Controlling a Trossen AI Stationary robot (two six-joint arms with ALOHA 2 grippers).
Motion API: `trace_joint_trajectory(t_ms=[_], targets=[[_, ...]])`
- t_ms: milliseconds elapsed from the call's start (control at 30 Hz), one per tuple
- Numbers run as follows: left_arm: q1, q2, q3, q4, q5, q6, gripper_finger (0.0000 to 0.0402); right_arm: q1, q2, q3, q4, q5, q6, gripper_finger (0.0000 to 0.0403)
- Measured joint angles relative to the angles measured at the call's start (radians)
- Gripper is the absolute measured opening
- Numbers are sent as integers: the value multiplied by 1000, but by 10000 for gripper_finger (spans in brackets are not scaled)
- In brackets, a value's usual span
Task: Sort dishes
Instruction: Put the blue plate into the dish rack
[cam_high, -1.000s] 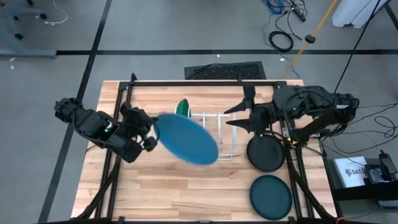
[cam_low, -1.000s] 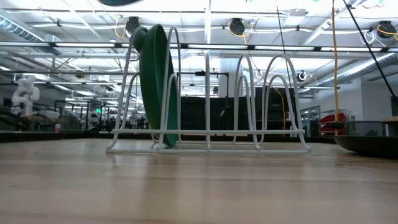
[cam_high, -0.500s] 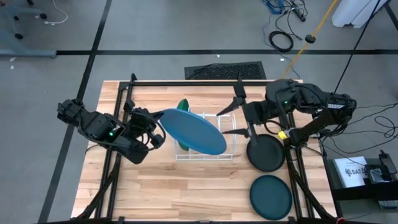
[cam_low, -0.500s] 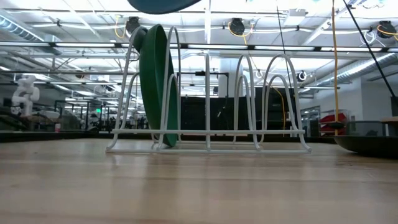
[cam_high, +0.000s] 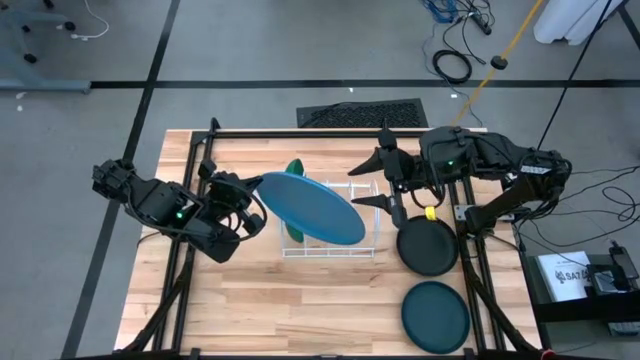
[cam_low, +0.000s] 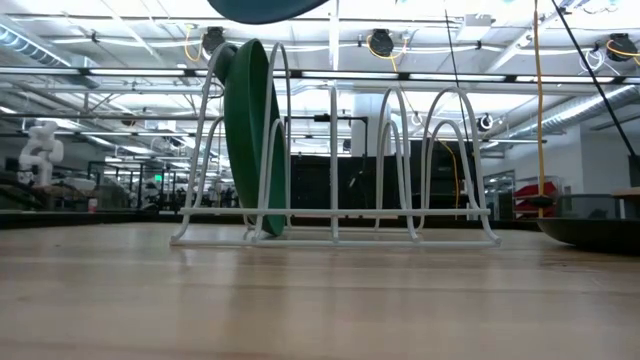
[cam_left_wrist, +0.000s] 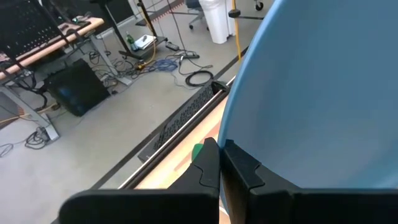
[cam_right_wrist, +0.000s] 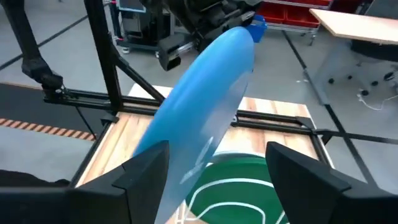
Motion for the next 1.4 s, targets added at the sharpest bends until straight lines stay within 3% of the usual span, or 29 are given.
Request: trace_joint_trajectory(t_ms=[200, 733, 967, 1167, 1267, 1400], targets=[[0, 0, 0, 0, -2, 0, 4, 1, 9, 0, 28, -78, 45, 261], [37, 0, 0, 0, -3, 0, 4, 1, 31, 0, 11, -71, 108, 261], [39, 0, 0, 0, -3, 0, 4, 0, 52, 0, 11, 53, 104, 247], [40, 0, 0, 0, -3, -1, 4, -9, 51, 0, 12, 90, 74, 179], [40, 0, 0, 9, 3, 17, 4, -11, 51, 0, 12, 93, 53, 120], [34, -2, 0, 36, 19, 47, 4, -15, 48, 0, 4, 182, 14, 33]])
